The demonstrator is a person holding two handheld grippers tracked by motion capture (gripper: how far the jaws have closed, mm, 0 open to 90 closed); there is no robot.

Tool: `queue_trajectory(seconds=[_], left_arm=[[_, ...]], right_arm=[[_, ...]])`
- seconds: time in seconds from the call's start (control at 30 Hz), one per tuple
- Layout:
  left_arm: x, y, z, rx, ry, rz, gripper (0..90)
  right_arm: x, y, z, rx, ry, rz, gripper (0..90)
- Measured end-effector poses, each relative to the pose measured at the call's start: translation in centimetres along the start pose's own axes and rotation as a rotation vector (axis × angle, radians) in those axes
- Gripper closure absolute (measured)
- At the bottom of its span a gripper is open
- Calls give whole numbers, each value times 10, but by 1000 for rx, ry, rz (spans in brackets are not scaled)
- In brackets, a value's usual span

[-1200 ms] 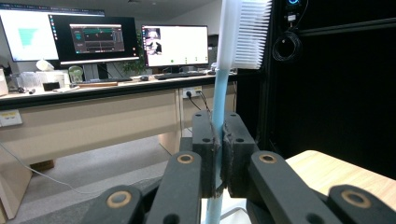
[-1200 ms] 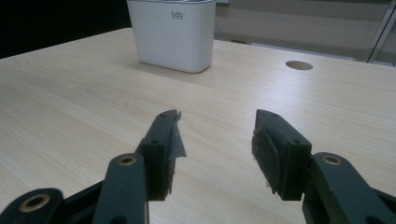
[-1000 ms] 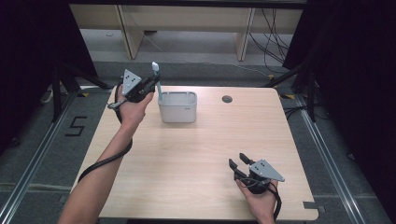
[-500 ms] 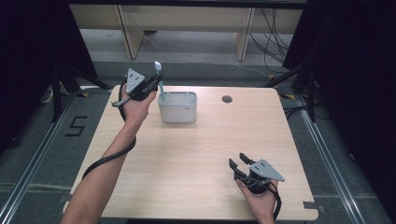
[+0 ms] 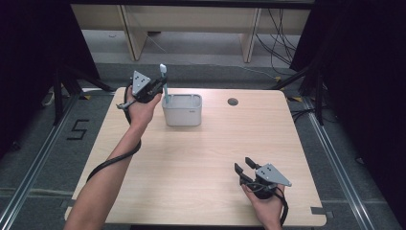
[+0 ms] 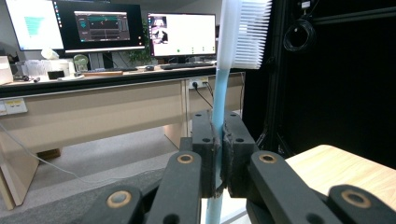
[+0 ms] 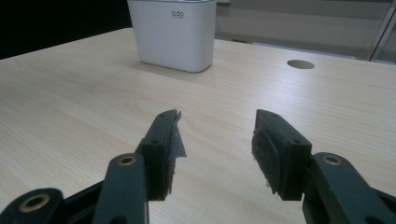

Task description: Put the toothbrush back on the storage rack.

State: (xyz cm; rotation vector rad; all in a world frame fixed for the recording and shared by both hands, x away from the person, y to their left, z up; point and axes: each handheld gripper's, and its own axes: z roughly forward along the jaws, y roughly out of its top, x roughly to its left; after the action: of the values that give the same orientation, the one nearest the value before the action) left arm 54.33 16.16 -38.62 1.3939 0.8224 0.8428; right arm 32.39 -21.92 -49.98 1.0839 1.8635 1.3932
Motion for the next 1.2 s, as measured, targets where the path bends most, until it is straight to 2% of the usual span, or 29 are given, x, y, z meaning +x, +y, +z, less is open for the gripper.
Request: queue_trajectory(seconds=[0.13, 0.37, 0.43, 0.47, 0.6, 0.63, 0.7, 0.77, 0.83, 0.9, 0.97, 1.0, 1.07, 1.1, 1.2], left_arm=[[0, -2, 1, 7, 1, -2, 850], [0, -5, 2, 19, -1, -3, 850], [0, -6, 2, 22, -3, -6, 850], [-1, -6, 2, 23, -3, -6, 850], [-1, -11, 1, 37, -3, -12, 850], [-1, -13, 1, 41, -3, -13, 850], [-1, -15, 0, 45, -1, -16, 850], [-1, -17, 0, 51, -1, -18, 850], [-1, -19, 0, 56, -3, -18, 850], [-1, -21, 0, 59, -3, -19, 850], [-1, -23, 0, 63, -2, -19, 850], [-1, -24, -1, 64, -1, -24, 850], [-1, -27, -1, 70, 0, -28, 850], [-1, -29, -1, 73, 1, -27, 850], [-1, -32, -1, 83, 2, -30, 850]], right_arm=[[1, 0, -1, -2, -18, -7, 510], [1, 0, 1, -8, -7, -3, 510], [0, 0, 0, -3, -19, -20, 510], [1, 0, 1, -5, -7, -1, 510], [1, 0, 0, 1, -3, 1, 509], [2, -1, 1, 2, 15, 24, 509], [0, 0, 0, -3, -10, -5, 509], [1, -1, 1, -1, 5, 14, 509], [1, 0, 0, 6, -10, -3, 509], [1, 0, 0, 9, -4, 7, 508], [1, -1, 1, 3, -10, -9, 508], [2, -1, 1, 9, -1, 13, 508], [1, -1, 1, 16, -13, -9, 507], [2, -1, 1, 24, -2, 0, 508], [2, -1, 1, 16, -11, -6, 507]])
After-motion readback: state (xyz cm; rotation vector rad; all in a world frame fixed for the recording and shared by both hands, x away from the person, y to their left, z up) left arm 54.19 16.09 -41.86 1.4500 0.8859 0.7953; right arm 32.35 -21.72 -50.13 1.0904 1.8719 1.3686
